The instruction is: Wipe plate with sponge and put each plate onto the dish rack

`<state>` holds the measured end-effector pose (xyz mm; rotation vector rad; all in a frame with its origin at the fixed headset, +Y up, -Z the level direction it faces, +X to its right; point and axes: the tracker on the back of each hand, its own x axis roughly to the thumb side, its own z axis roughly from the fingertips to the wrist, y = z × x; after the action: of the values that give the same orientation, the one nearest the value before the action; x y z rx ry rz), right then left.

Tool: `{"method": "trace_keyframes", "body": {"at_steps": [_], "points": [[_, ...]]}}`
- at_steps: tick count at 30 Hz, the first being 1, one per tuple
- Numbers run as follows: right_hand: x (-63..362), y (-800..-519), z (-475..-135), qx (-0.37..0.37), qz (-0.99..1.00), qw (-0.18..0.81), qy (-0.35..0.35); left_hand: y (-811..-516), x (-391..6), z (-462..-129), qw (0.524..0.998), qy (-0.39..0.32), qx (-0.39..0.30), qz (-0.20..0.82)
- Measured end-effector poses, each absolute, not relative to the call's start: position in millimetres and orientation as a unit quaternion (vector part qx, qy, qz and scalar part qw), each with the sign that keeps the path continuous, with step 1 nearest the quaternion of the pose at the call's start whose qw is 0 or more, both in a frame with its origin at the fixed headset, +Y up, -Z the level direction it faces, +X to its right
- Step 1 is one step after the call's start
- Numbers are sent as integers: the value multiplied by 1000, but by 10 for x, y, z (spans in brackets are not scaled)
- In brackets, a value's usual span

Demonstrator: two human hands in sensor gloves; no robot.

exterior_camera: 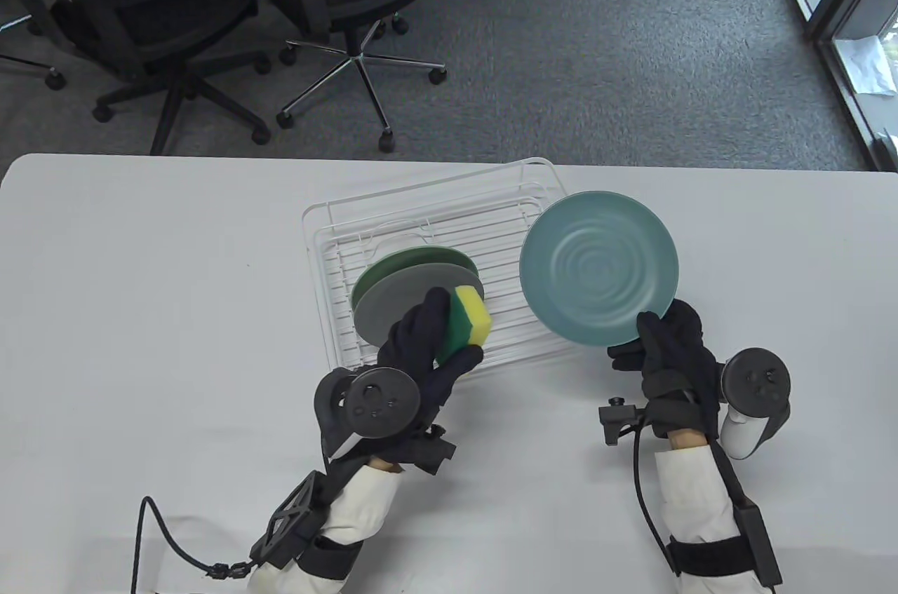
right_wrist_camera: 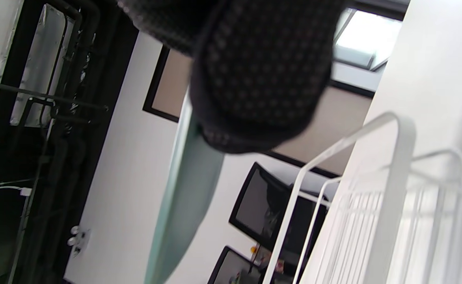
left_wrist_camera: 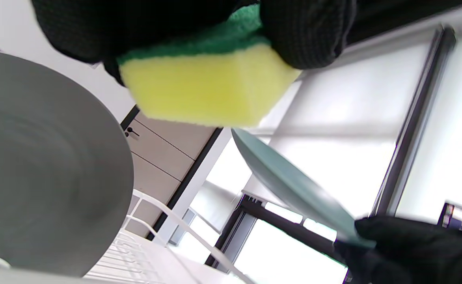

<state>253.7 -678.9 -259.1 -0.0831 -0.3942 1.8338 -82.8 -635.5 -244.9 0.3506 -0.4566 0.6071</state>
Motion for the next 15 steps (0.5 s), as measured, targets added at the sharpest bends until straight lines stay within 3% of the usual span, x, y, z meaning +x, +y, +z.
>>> {"method": "trace_keyframes", "body": {"at_steps": [5,8,12,15], "points": [[2413,-6845,-2540,1,773,620,-135,-6353,-522,-2457,948,-225,199,106],[2409,-6861,-2506,3,790,595,-150,-6379,-392,-2436,949,-225,218,34],[2397,-6901,-2478,13,802,579,-148,-6424,-278,-2384,942,-242,230,-30],[2325,-6922,-2480,24,811,568,-142,-6468,-209,-2361,944,-257,195,-61]]}}
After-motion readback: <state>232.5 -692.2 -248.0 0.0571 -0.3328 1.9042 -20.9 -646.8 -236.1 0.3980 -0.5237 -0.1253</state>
